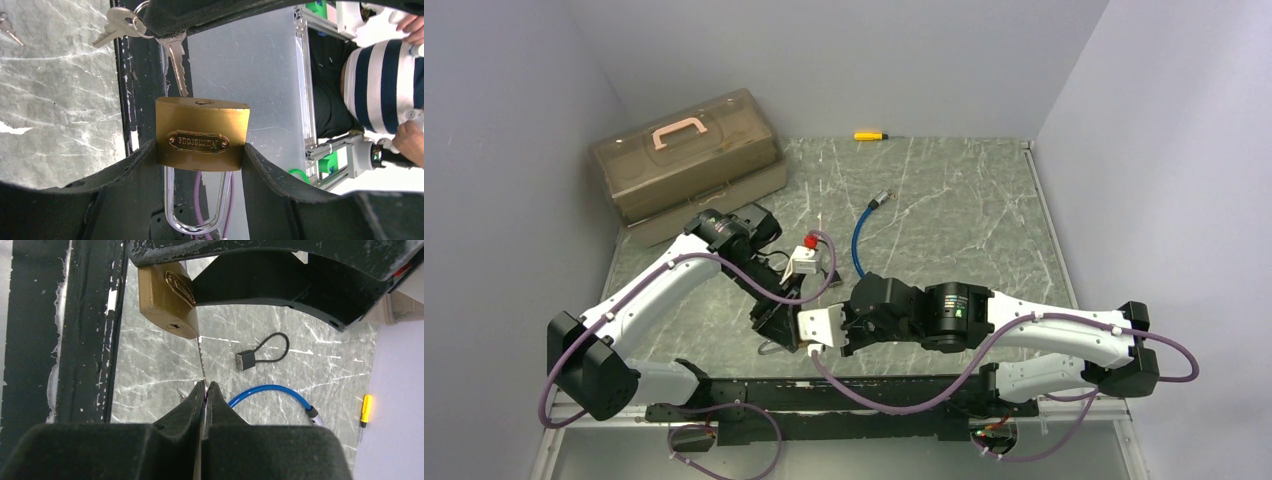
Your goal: Unlock with the key
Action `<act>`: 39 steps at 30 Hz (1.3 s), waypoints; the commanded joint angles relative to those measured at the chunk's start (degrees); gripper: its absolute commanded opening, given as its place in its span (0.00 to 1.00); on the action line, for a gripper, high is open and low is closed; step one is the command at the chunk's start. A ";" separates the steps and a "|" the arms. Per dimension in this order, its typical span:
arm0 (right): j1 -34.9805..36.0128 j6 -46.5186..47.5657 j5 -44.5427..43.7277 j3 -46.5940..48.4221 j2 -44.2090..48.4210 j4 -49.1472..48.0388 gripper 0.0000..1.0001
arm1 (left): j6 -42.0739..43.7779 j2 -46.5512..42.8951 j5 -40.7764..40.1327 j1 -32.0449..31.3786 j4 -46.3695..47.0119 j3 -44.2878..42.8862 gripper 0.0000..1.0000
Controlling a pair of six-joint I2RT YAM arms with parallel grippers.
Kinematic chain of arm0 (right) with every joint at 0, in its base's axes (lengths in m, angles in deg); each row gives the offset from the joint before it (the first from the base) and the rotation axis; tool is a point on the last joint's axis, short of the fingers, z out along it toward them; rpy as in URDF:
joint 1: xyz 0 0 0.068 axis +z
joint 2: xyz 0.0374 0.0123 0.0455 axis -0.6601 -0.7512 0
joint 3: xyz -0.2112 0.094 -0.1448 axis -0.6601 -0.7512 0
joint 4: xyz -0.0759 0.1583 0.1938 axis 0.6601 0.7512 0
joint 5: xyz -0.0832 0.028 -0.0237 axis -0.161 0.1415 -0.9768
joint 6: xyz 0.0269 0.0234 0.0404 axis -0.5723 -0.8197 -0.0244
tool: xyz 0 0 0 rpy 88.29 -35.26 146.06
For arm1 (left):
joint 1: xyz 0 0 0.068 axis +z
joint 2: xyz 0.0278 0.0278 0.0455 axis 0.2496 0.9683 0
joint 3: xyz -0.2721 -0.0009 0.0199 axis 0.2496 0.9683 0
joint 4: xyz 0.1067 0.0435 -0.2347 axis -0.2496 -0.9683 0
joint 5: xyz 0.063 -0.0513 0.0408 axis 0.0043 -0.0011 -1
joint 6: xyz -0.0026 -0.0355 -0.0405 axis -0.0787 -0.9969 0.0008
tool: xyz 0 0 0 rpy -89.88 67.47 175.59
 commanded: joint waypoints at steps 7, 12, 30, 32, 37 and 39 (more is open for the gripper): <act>3.72 1.32 -2.93 -0.36 2.38 -1.68 0.00 | 16.20 -0.26 4.02 -2.01 -9.38 -4.91 0.00; 5.29 0.97 -4.06 -0.71 3.20 -1.32 0.00 | 13.91 0.42 1.94 -2.90 -7.50 -5.60 0.00; 9.09 1.18 -7.58 0.31 2.54 -1.07 0.00 | 11.84 -0.02 2.35 -2.99 -6.44 -6.09 0.00; 9.11 1.45 -7.69 0.20 2.21 -1.10 0.00 | 11.84 -0.05 2.60 -2.97 -6.50 -6.26 0.00; 9.12 1.88 -7.61 0.26 1.62 -1.65 0.00 | 12.09 -0.26 3.32 -2.94 -6.61 -6.05 0.00; 9.11 2.32 -7.66 0.48 1.31 -1.85 0.00 | 12.21 -0.35 3.64 -3.02 -6.76 -6.01 0.00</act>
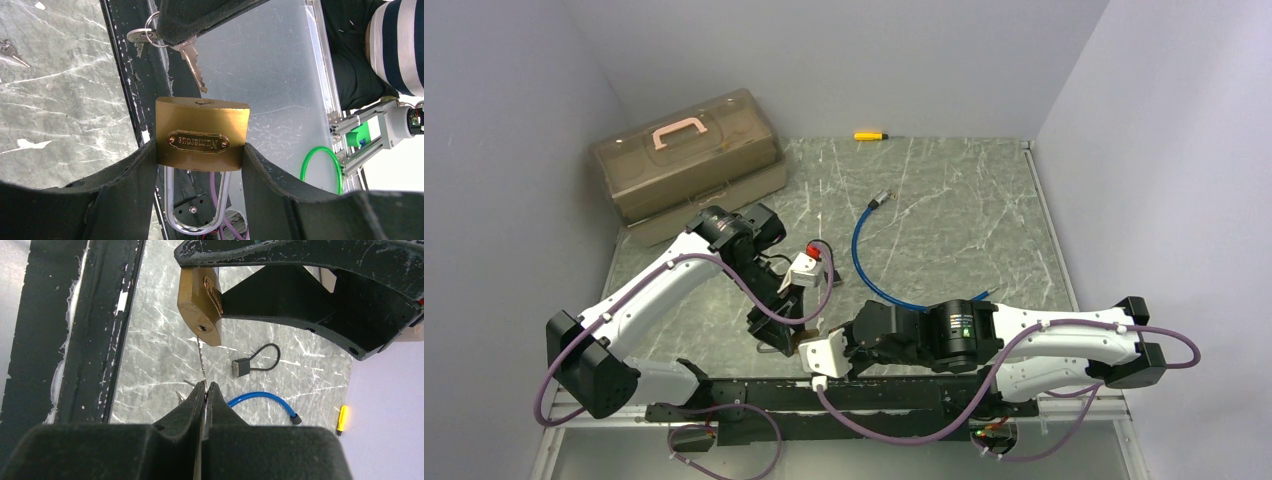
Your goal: Unlock with the key
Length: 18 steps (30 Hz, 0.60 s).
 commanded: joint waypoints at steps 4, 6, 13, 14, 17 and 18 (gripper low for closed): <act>0.37 1.65 -1.56 2.14 -1.08 -1.99 0.00 | 0.36 -1.23 5.69 -0.19 -0.72 -2.43 0.00; 0.36 1.56 -1.27 2.40 -1.36 -1.99 0.00 | 0.26 -1.44 5.69 -0.22 -0.55 -2.35 0.00; 0.37 1.73 -1.43 3.16 -1.87 -2.21 0.00 | 0.08 -1.58 5.82 -0.21 -0.41 -2.34 0.00; 0.36 1.73 -1.54 3.30 -1.88 -2.13 0.00 | 0.01 -1.62 5.79 -0.21 -0.33 -2.22 0.00; 0.37 1.73 -1.97 3.45 -1.58 -1.58 0.00 | -0.24 -1.77 5.61 -0.21 0.02 -1.91 0.00; 0.37 1.66 -2.00 3.52 -1.33 -1.57 0.00 | -0.41 -1.71 5.49 -0.20 0.17 -1.76 0.00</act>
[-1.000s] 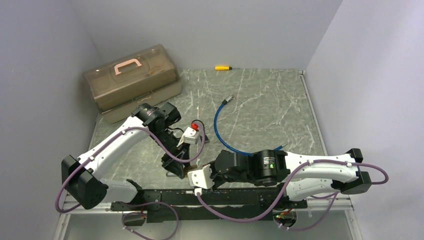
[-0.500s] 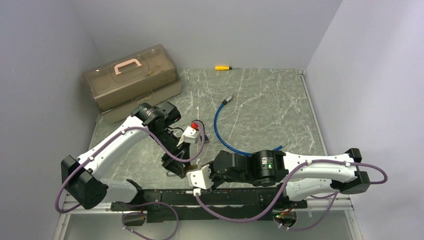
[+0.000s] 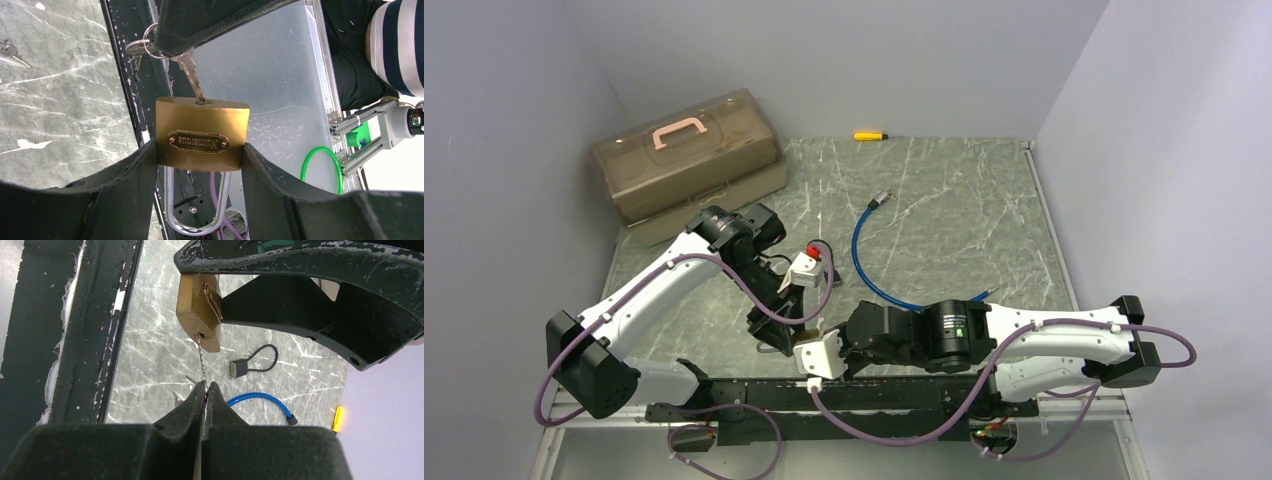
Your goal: Unlock with the key
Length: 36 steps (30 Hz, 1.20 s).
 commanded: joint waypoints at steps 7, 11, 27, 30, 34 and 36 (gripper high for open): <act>0.34 0.39 -1.39 2.74 0.58 -1.55 0.00 | -1.13 -1.10 5.36 -0.18 0.51 -3.01 0.00; 0.35 0.42 -1.26 2.26 0.39 -2.37 0.00 | -1.21 -1.00 5.45 -0.19 0.59 -3.30 0.00; 0.45 0.18 -4.91 1.87 -1.74 -4.79 0.00 | -3.58 -1.56 7.61 0.02 2.05 -2.99 0.00; 0.43 -0.04 -4.59 2.07 -2.22 -4.91 0.00 | -4.06 -1.86 7.39 0.01 2.54 -2.98 0.00; 0.59 0.12 -4.10 2.64 -2.61 -4.42 0.00 | -5.56 -2.30 7.30 0.27 3.50 -2.56 0.00; 0.76 0.11 -3.97 2.96 -2.67 -3.95 0.00 | -6.72 -2.44 7.08 0.48 4.32 -2.36 0.00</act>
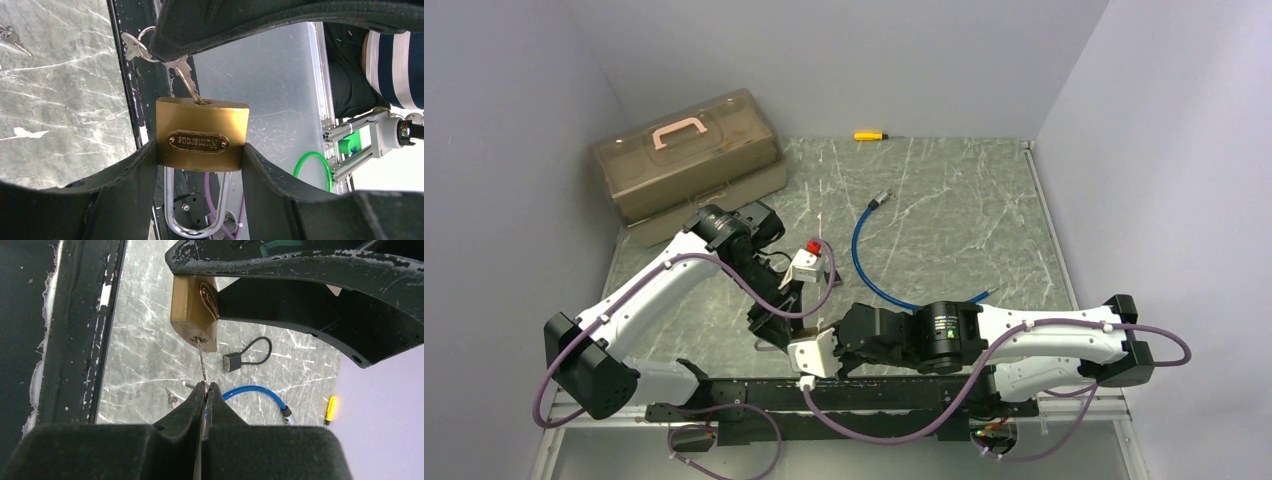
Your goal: Unlock with the key
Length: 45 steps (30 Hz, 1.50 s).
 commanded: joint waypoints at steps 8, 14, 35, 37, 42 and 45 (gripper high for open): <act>2.10 0.10 -1.32 3.90 -1.79 -3.26 0.00 | -9.81 -2.10 3.82 0.43 8.94 -0.71 0.00; 3.00 -0.72 -1.52 3.64 -1.62 -3.83 0.00 | -11.77 -2.33 2.64 0.65 10.51 -0.17 0.00; 3.50 -4.32 -1.17 0.59 -1.36 -10.12 0.00 | -17.39 -2.95 3.10 3.92 13.87 -2.41 0.00; 3.59 -4.48 -0.87 0.68 -1.43 -10.38 0.00 | -16.83 -2.89 2.21 3.96 13.44 -2.65 0.00; 3.56 -4.31 -0.55 0.69 -1.26 -11.39 0.00 | -15.40 -4.07 1.75 4.11 13.42 -2.71 0.00; 3.59 -4.57 -0.78 0.39 -1.23 -11.53 0.00 | -16.59 -8.37 3.04 4.68 17.89 -0.62 0.00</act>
